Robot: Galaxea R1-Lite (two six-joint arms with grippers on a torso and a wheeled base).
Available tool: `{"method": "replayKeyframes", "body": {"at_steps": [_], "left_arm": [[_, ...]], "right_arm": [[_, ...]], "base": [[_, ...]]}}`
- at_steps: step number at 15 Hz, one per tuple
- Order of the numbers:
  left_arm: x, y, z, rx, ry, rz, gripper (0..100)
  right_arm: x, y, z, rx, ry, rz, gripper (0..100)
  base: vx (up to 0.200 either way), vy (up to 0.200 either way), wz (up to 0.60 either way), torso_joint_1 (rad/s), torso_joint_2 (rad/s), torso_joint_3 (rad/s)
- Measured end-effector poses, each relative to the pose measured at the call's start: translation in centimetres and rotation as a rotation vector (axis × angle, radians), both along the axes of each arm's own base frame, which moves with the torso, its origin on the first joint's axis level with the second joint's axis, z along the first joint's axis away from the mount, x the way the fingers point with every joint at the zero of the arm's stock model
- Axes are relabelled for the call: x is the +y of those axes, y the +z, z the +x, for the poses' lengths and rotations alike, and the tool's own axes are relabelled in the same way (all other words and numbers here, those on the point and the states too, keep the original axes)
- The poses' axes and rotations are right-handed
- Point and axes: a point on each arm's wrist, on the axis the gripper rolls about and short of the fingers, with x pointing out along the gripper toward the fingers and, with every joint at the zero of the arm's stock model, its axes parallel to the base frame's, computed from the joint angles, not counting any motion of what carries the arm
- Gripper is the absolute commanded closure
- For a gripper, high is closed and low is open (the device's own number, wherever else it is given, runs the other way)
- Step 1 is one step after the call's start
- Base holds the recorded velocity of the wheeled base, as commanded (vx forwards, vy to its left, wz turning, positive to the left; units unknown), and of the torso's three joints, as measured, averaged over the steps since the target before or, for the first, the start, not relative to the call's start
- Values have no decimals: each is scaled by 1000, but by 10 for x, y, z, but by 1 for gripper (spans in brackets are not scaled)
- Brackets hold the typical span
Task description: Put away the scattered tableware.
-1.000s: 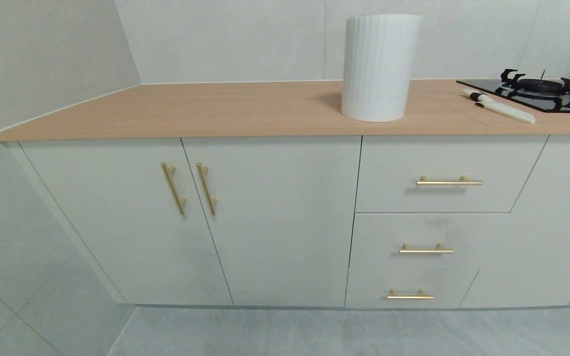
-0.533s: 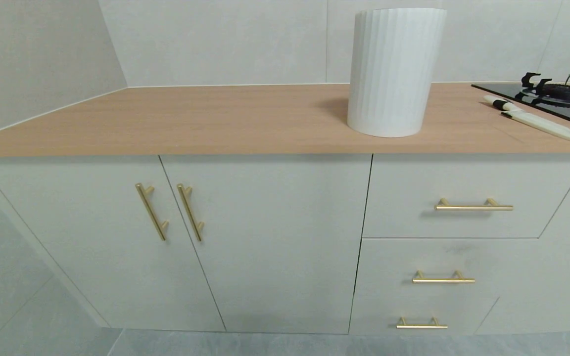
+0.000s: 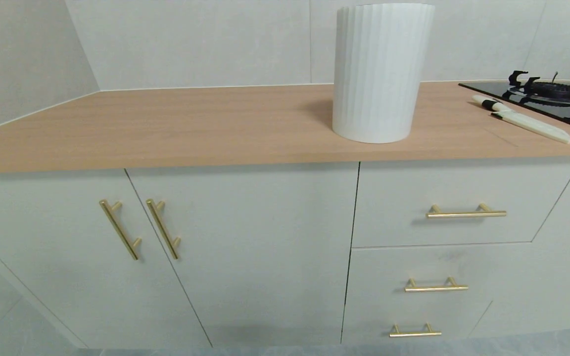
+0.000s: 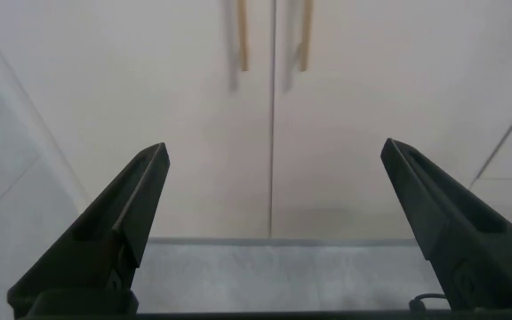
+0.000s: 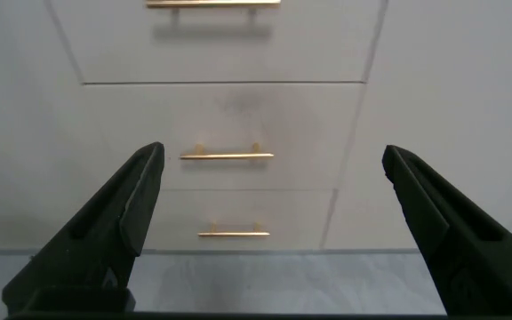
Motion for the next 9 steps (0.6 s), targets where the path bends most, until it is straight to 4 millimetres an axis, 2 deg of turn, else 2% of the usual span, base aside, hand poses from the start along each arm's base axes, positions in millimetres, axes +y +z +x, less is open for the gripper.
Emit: {"method": "replayKeyframes", "body": {"at_steps": [6, 9], "left_arm": [[0, 0, 0, 1, 0, -1, 0], [0, 0, 0, 0, 1, -1, 0]], "right_arm": [[0, 0, 0, 0, 1, 0, 0], [0, 0, 0, 0, 1, 0, 0]], "base": [[0, 0, 0, 0, 0, 0], [0, -200, 0, 4, 4, -2]]}}
